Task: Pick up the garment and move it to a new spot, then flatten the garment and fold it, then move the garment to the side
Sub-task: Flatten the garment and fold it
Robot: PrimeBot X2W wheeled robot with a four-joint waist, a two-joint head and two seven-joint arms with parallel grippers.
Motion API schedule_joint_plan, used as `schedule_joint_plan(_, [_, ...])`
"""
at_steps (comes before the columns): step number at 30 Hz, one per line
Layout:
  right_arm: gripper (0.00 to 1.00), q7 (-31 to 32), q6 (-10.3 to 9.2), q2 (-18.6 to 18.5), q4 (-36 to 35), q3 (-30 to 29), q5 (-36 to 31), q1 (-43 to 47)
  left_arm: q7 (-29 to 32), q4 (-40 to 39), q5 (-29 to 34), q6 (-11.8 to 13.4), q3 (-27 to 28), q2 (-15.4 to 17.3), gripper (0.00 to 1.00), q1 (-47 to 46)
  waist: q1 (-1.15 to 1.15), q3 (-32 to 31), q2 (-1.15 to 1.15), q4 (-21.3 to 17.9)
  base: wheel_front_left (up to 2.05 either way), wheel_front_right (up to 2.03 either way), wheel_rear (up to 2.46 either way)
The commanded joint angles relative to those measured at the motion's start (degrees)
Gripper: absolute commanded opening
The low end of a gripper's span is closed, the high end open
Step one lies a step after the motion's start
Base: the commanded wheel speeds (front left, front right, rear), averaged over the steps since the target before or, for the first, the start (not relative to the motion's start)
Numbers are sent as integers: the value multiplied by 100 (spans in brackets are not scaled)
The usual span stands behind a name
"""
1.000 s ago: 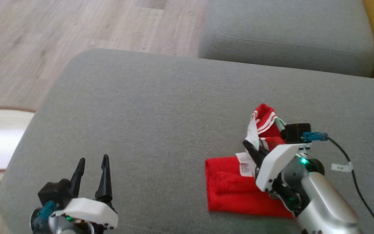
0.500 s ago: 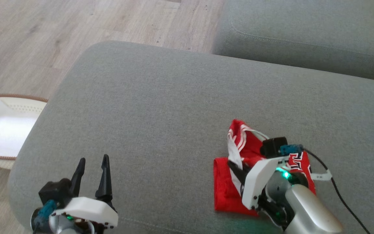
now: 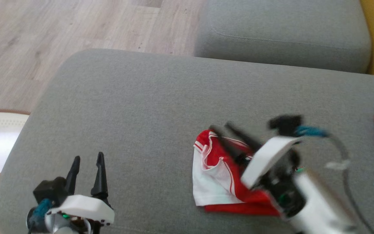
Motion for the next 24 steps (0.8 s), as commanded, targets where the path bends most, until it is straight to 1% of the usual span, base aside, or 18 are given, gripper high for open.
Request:
schedule_joint_plan(1, [100,-83,39,-132,-329,-91,79,-159,-71,-199,45,2,223,-4,100,-234,0,-23,0,-59,0,0,0])
schedule_joint_plan(3, [100,-166,39,-419,-736,-470,151,-93,-71,-217,52,2,256,-17,100,-209,0,-38,0,-119,0,0,0])
schedule_joint_plan(5, [100,-300,39,-711,-895,-1010,-49,-23,-71,-240,61,3,282,-35,100,-193,0,-48,0,-165,0,0,0])
schedule_joint_plan(7, [100,-404,39,-956,-800,-1577,-454,63,-71,-261,74,-8,286,-58,100,-187,0,-47,0,-183,0,0,0])
schedule_joint_plan(9, [100,-464,39,-1087,-558,-2026,-928,138,-71,-263,88,-24,287,-77,100,-190,0,-39,0,-187,0,0,0])
schedule_joint_plan(11, [100,-493,39,-1088,-211,-2319,-1359,186,-71,-252,98,-49,295,-91,100,-202,0,-23,0,-179,0,0,0])
schedule_joint_plan(13, [100,-505,39,-971,162,-2447,-1609,185,-71,-233,107,-79,300,-104,100,-221,0,-2,0,-160,0,0,0])
schedule_joint_plan(17, [100,-404,39,-730,1006,-2382,-1962,39,-71,-198,135,-125,298,-129,100,-260,0,44,0,-95,0,0,0])
schedule_joint_plan(18, [90,-338,39,-661,1232,-2330,-2029,-11,-71,-188,144,-130,294,-135,100,-269,0,51,0,-73,0,0,0])
schedule_joint_plan(19, [13,-265,39,-577,1448,-2274,-2060,-63,-71,-175,152,-136,292,-139,100,-278,0,58,0,-45,0,0,0])
schedule_joint_plan(20, [0,-156,39,-502,1654,-2184,-2087,-106,-71,-161,161,-143,289,-142,100,-288,0,64,0,-9,0,0,0])
schedule_joint_plan(22, [0,-27,39,-347,1930,-1974,-2105,-190,-71,-140,176,-154,289,-148,100,-303,0,73,0,72,0,0,0])
schedule_joint_plan(24, [0,-6,39,-185,2044,-1736,-2049,-241,-71,-135,189,-149,300,-153,100,-306,0,79,0,146,0,0,0])
